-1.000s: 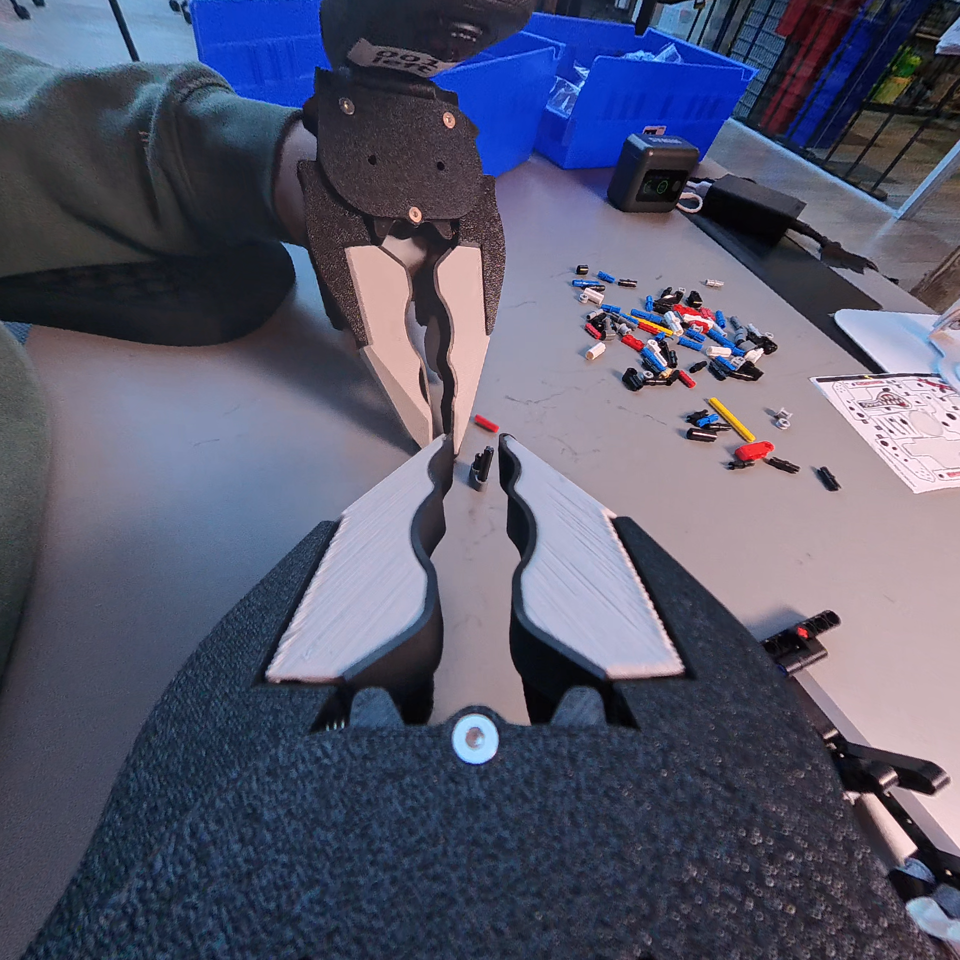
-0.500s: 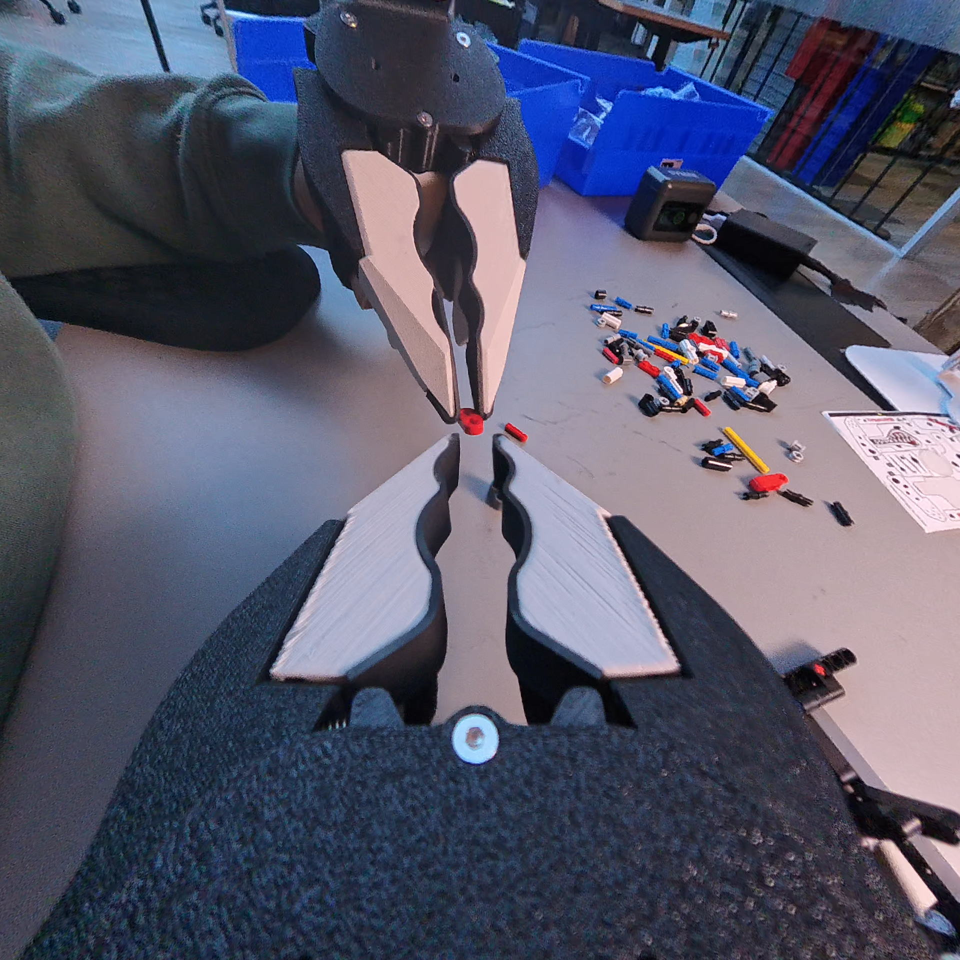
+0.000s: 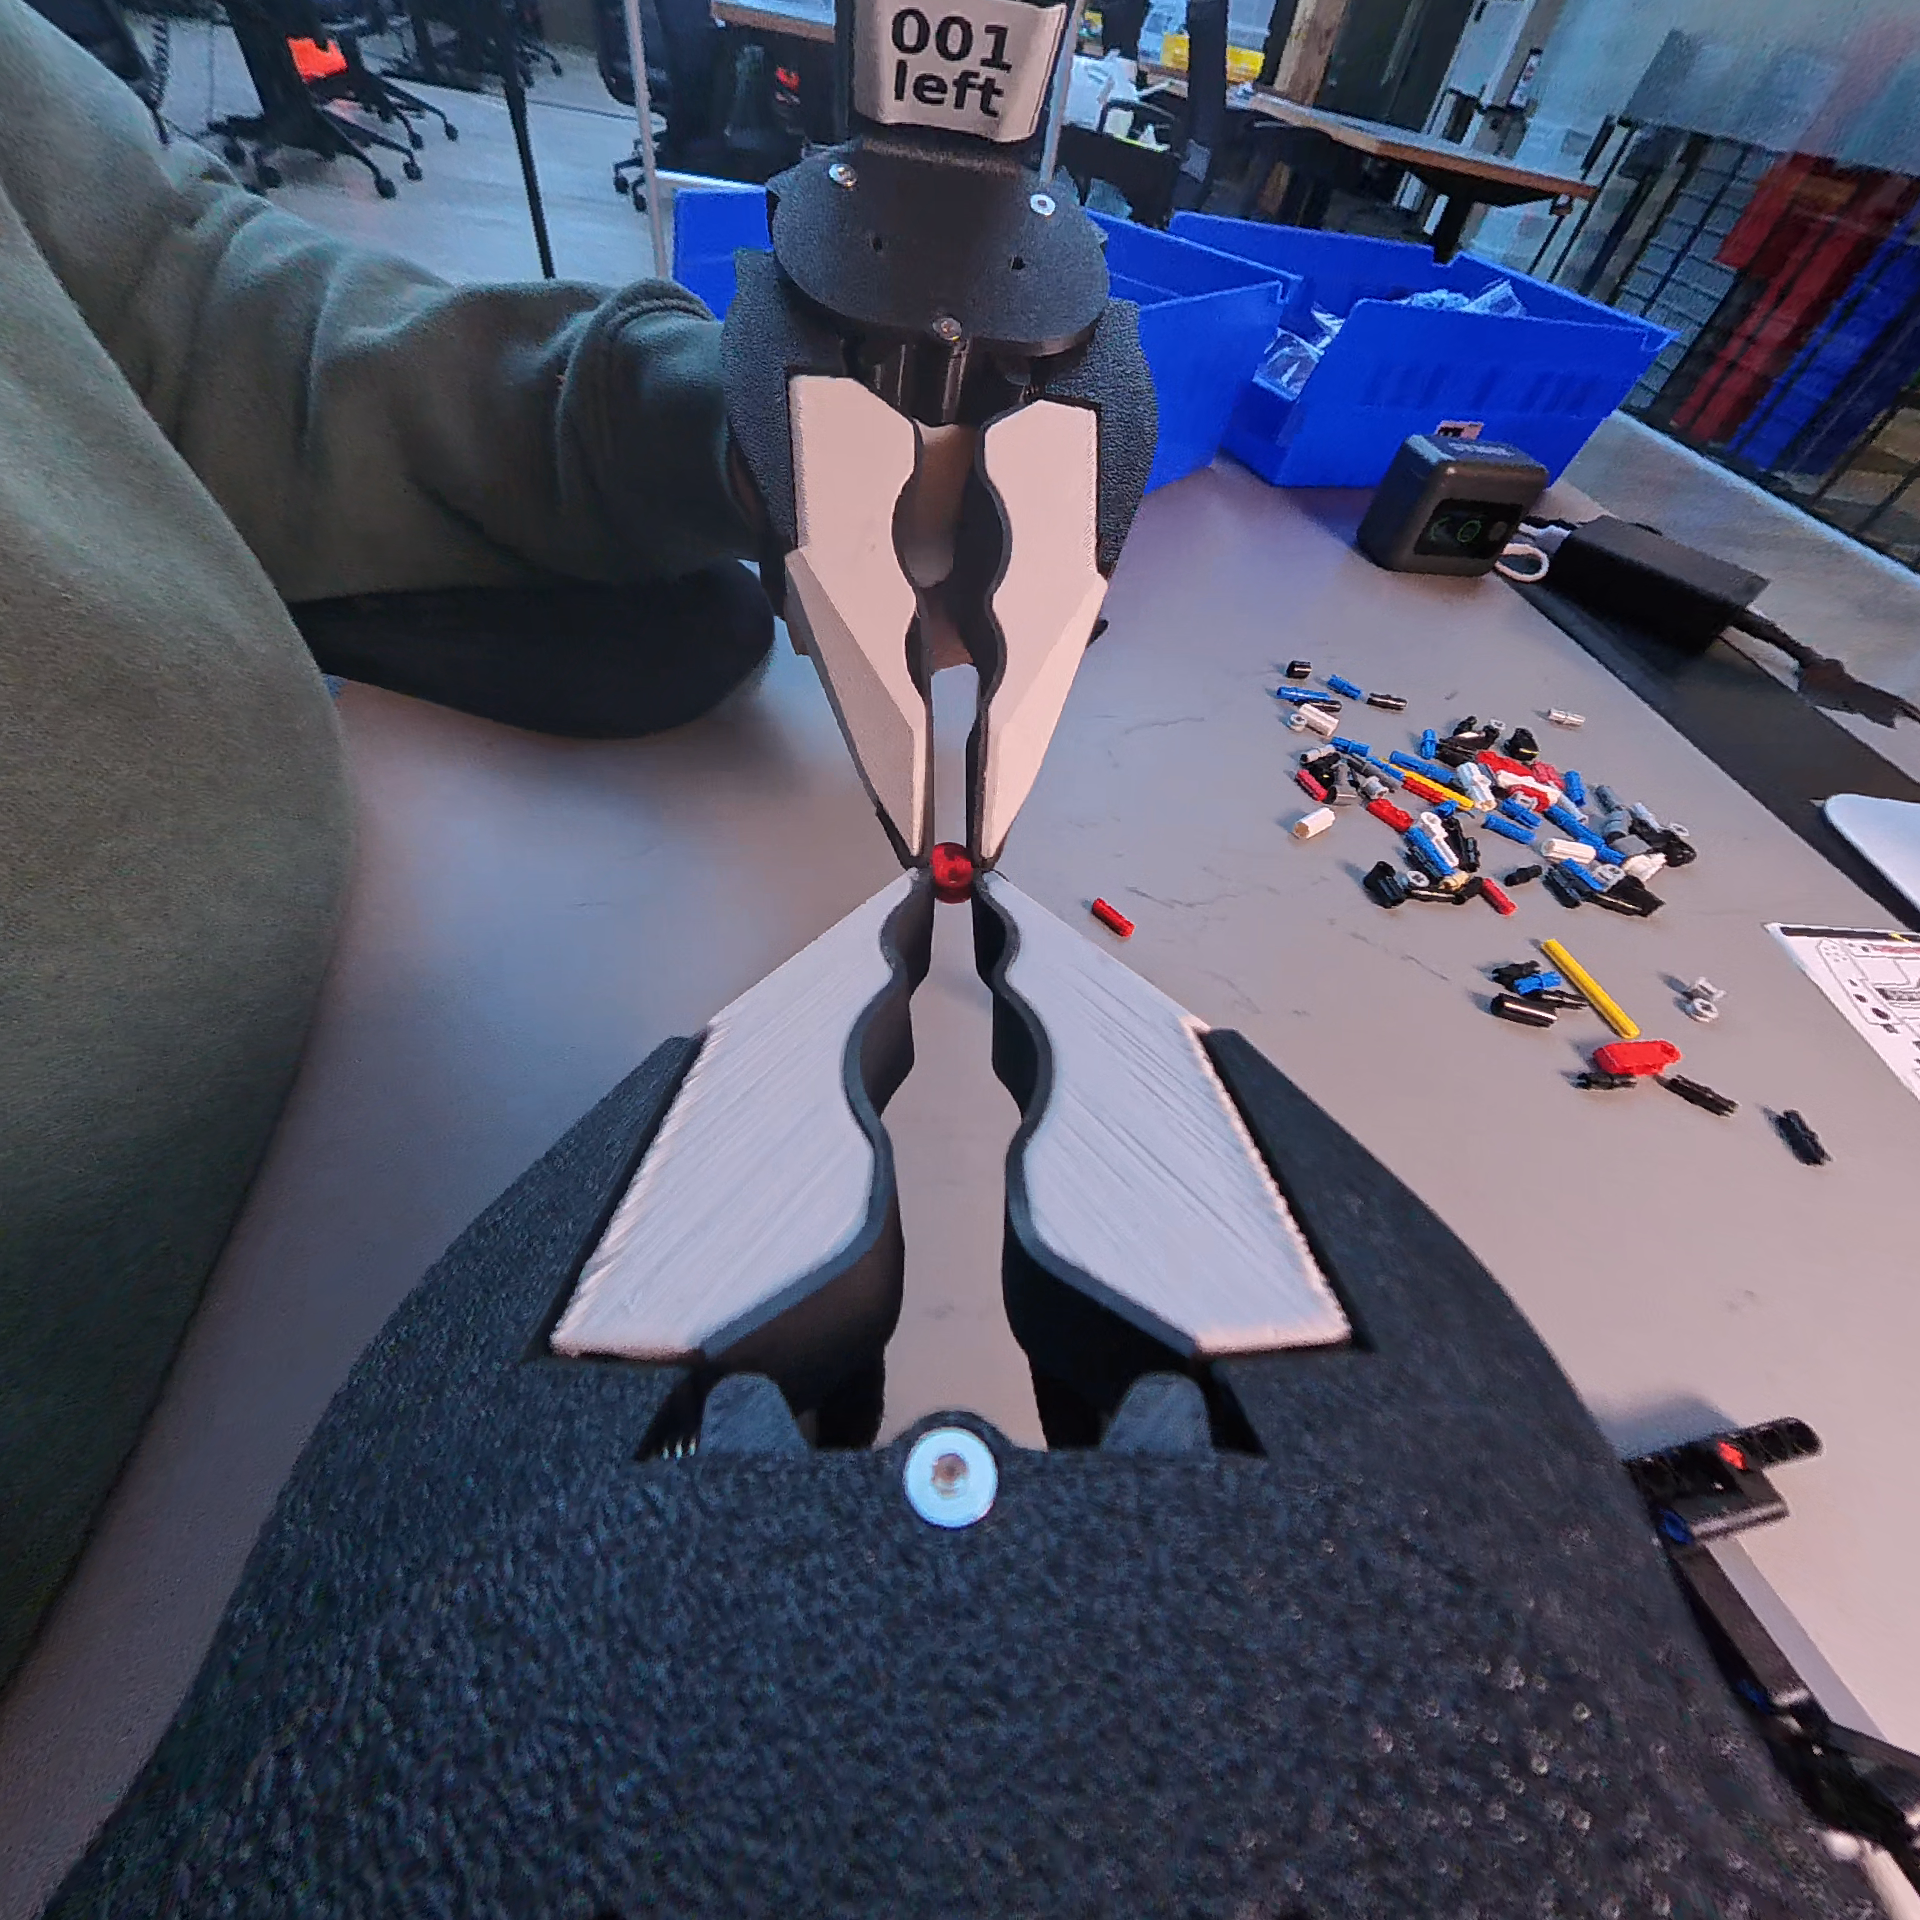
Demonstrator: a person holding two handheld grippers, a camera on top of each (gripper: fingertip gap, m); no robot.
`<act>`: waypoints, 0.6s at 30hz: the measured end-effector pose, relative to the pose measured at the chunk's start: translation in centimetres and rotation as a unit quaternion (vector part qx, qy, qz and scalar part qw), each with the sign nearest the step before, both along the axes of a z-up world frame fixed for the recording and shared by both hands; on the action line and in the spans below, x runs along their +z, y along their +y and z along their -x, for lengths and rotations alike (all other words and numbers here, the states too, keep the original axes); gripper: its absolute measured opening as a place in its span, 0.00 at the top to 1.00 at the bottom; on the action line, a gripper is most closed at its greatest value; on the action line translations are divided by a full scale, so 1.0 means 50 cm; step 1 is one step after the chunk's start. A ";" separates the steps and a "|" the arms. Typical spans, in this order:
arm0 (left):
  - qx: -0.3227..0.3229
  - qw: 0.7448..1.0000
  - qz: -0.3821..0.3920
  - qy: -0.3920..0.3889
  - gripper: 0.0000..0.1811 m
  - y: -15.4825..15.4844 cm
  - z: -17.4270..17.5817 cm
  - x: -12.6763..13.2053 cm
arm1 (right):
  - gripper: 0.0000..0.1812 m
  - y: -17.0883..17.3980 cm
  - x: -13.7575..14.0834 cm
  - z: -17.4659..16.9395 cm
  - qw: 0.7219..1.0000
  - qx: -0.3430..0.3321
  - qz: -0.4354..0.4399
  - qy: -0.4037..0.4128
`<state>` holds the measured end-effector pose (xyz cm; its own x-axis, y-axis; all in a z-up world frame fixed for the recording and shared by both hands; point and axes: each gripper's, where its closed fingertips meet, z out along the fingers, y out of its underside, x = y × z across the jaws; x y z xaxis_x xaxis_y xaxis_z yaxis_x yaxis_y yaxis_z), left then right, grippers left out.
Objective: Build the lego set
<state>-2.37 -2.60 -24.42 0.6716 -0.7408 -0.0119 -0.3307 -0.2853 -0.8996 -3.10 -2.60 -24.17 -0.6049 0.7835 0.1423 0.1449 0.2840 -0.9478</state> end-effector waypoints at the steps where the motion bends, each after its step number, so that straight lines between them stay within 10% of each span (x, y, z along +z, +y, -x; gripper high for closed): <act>1: -0.006 1.000 0.000 -0.004 0.96 -0.003 -0.004 0.002 | 0.96 -0.004 0.000 -0.003 1.000 0.007 0.002 0.000; 18: -0.043 0.988 0.048 -0.141 0.88 -0.016 -0.029 0.034 | 0.96 -0.007 0.009 -0.041 0.996 0.091 -0.017 -0.016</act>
